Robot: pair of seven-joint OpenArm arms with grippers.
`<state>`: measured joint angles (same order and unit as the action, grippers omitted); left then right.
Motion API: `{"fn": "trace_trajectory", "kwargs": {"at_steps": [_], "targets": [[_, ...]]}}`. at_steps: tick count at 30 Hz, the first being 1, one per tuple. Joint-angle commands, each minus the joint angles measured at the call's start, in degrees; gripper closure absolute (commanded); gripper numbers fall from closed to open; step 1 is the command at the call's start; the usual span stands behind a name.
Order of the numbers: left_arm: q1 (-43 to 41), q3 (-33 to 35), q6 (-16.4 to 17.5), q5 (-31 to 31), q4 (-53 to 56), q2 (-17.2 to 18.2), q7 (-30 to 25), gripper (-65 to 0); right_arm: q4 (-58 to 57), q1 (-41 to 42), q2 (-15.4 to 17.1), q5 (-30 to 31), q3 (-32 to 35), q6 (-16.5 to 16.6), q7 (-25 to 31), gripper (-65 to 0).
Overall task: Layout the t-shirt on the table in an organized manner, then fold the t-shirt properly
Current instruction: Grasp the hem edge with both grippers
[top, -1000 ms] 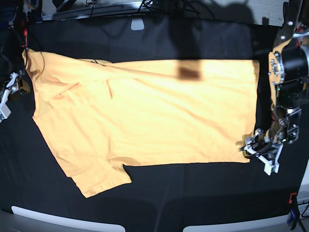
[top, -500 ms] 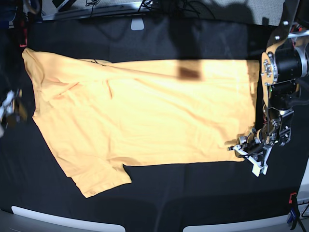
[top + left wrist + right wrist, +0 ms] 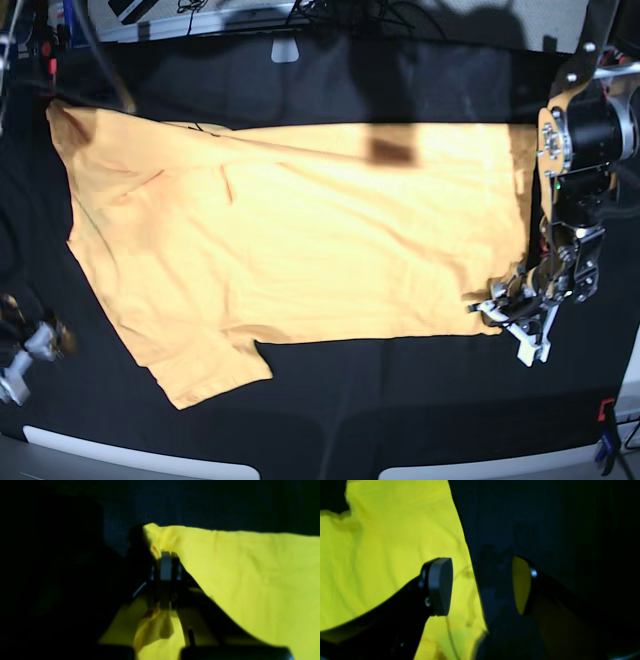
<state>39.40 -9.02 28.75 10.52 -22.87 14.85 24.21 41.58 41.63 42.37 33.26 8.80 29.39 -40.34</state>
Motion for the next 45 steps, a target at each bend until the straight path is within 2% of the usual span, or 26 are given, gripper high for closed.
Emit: {"fn": "trace_trajectory", "kwargs": {"at_steps": [1, 6, 10, 12, 15, 22, 24, 27, 37, 40, 42, 45], "targets": [[1.53, 0.07, 0.48, 0.44, -0.72, -0.22, 0.37, 0.0, -2.12, 4.04, -0.61, -0.15, 1.36, -0.35, 0.72, -35.7], [1.53, 0.04, 0.48, 0.44, -0.72, -1.07, 0.46, 0.0, -17.29, 13.07, -8.74, -11.13, 6.08, -2.05, 3.63, -35.7], [1.53, 0.04, 0.48, 0.42, -0.72, -0.98, 1.46, 0.0, -25.24, 15.21, -11.91, -18.27, 6.16, -5.11, 8.72, -35.7], [1.49, 0.04, 0.48, 0.42, -0.72, -1.01, 1.75, 0.0, -26.99, 15.08, -11.98, -20.65, 6.16, -6.27, 10.86, -35.7], [1.27, 0.04, 0.48, 0.44, -0.72, -1.03, 1.70, 0.0, -27.45, 14.67, -11.17, -23.10, 6.16, -7.04, 10.97, -35.7], [-0.31, 0.04, 0.48, 0.44, -0.72, -1.01, -0.02, 0.0, -27.47, 12.48, -7.08, -22.18, 6.16, -6.97, 10.25, -35.7], [-1.16, 0.04, 0.48, 0.44, -0.72, -0.98, -1.79, 0.0, -27.47, 11.65, -6.36, -20.44, 6.16, -5.22, 10.05, -35.7], [-1.64, 0.04, 0.48, 0.44, -0.72, -1.01, -2.86, 0.0, -27.47, 10.25, -6.54, -19.12, 6.16, -4.11, 9.86, -35.7], [-1.18, 0.04, 0.48, 0.44, -0.74, -1.01, -2.86, 0.0, -27.47, 5.97, -8.61, -19.08, 6.16, -4.07, 9.66, -35.6], [-1.16, 0.04, 0.48, 0.44, -0.74, -1.01, -2.84, 0.0, -27.47, 4.81, -8.72, -17.33, 6.16, -4.07, 9.25, -35.2], [-1.16, 0.04, 0.48, 0.46, -0.74, -1.03, -2.86, 0.0, -27.47, 4.20, -8.74, -16.22, 6.19, -3.19, 9.29, -30.2], [-1.16, 0.04, 0.48, 0.46, -0.74, -1.03, -3.10, 0.0, -27.45, 3.72, -8.72, -16.65, 6.19, 0.00, 10.64, -17.4]]}}
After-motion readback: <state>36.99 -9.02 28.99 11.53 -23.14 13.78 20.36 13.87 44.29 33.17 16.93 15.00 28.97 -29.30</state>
